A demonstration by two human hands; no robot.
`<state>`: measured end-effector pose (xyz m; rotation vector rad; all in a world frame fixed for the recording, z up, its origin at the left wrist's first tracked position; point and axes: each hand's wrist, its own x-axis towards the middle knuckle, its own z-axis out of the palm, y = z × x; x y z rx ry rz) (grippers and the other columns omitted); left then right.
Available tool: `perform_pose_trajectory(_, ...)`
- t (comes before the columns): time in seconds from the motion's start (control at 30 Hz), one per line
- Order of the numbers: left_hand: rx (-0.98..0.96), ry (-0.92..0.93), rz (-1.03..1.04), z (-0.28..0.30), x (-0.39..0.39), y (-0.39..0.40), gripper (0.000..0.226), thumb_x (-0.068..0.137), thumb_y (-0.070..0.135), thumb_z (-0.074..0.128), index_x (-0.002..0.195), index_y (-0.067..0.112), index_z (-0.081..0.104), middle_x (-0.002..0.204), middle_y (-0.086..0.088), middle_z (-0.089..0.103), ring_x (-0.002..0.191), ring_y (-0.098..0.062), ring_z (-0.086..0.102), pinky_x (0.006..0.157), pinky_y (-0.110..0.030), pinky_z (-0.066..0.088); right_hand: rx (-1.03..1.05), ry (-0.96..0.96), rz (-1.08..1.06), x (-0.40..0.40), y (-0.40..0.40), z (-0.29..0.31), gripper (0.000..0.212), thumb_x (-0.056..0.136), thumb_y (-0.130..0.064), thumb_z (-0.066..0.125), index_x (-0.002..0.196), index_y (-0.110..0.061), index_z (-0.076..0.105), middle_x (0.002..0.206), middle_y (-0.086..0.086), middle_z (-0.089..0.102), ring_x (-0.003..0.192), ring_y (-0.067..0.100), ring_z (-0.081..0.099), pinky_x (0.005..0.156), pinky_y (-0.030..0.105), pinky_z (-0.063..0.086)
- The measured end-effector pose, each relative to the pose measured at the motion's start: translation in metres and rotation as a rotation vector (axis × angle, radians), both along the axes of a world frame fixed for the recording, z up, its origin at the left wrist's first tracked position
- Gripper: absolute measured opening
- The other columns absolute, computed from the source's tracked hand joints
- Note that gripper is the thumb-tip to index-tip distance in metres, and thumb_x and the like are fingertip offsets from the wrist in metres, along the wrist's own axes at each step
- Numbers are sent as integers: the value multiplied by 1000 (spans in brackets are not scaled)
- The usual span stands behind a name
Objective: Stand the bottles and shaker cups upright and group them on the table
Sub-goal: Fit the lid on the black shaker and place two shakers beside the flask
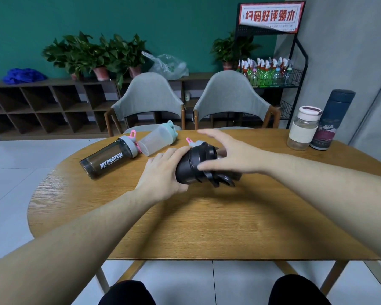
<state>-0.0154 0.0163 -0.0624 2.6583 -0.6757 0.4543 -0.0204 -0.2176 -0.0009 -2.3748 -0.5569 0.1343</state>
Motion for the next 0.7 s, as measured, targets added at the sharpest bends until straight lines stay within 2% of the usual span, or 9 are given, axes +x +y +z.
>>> perform_pose_trajectory(0.13, 101, -79, -23, 1, -2, -1, 98, 61, 43, 75, 150, 30, 36, 135, 0, 53, 118, -28, 52, 98, -45, 40, -122, 61, 33, -2, 4, 2, 60, 85, -50, 75, 134, -42, 40, 130, -8, 59, 118, 17, 61, 100, 32, 48)
perform_pose_trajectory(0.2, 117, -107, -17, 1, -4, -3, 99, 61, 41, 77, 150, 30, 36, 138, 0, 52, 122, -28, 51, 101, -46, 38, -42, 153, 4, -3, 8, 3, 47, 92, -45, 68, 129, -36, 40, 122, 0, 63, 100, 18, 69, 80, 25, 58)
perform_pose_trajectory(0.27, 110, -148, -4, 1, -6, -5, 99, 61, 40, 78, 150, 29, 37, 138, -1, 53, 123, -29, 51, 102, -46, 37, 97, 286, -82, -6, 10, 4, 39, 99, -47, 57, 129, -28, 41, 118, 5, 64, 81, 14, 71, 58, 16, 55)
perform_pose_trajectory(0.3, 112, -167, -5, 2, -7, -6, 99, 61, 40, 78, 150, 29, 37, 138, -1, 53, 123, -29, 51, 101, -45, 37, 164, 381, -120, -8, 11, 4, 41, 100, -52, 52, 129, -24, 43, 115, 9, 66, 77, 19, 72, 57, 21, 58)
perform_pose_trajectory(0.4, 138, -152, -52, 0, -10, -9, 98, 62, 42, 77, 150, 30, 34, 140, 0, 51, 124, -28, 49, 103, -45, 37, 212, 636, -134, -7, 6, 2, 62, 93, -71, 45, 121, -17, 59, 107, 18, 73, 85, 35, 75, 79, 44, 63)
perform_pose_trajectory(0.47, 117, -101, -78, 0, -10, -9, 97, 64, 45, 75, 150, 33, 30, 141, 2, 50, 126, -25, 49, 104, -45, 37, 193, 639, -142, -3, -1, -5, 72, 92, -77, 37, 128, -19, 62, 116, 14, 73, 99, 35, 74, 85, 46, 61)
perform_pose_trajectory(0.53, 56, -31, -92, 4, -8, -7, 97, 66, 47, 74, 151, 34, 29, 140, 4, 50, 126, -22, 49, 105, -46, 39, 201, 517, -162, -2, -7, -9, 64, 99, -69, 27, 145, -31, 49, 126, 2, 66, 115, 30, 66, 94, 47, 55)
perform_pose_trajectory(0.6, -63, 71, -116, 9, -4, -6, 98, 64, 44, 79, 149, 34, 31, 135, 4, 52, 122, -19, 51, 103, -45, 43, 166, 338, -113, -5, -14, -9, 52, 106, -49, 34, 156, -40, 28, 128, -11, 58, 124, 17, 55, 103, 37, 46)
perform_pose_trajectory(0.7, -210, 268, -169, 14, 1, -4, 100, 60, 43, 85, 144, 43, 30, 134, 7, 52, 122, -14, 53, 104, -43, 46, 45, 196, 171, -13, -22, -5, 84, 97, -8, 60, 160, -38, 13, 145, -22, 42, 129, -8, 45, 96, 6, 37)
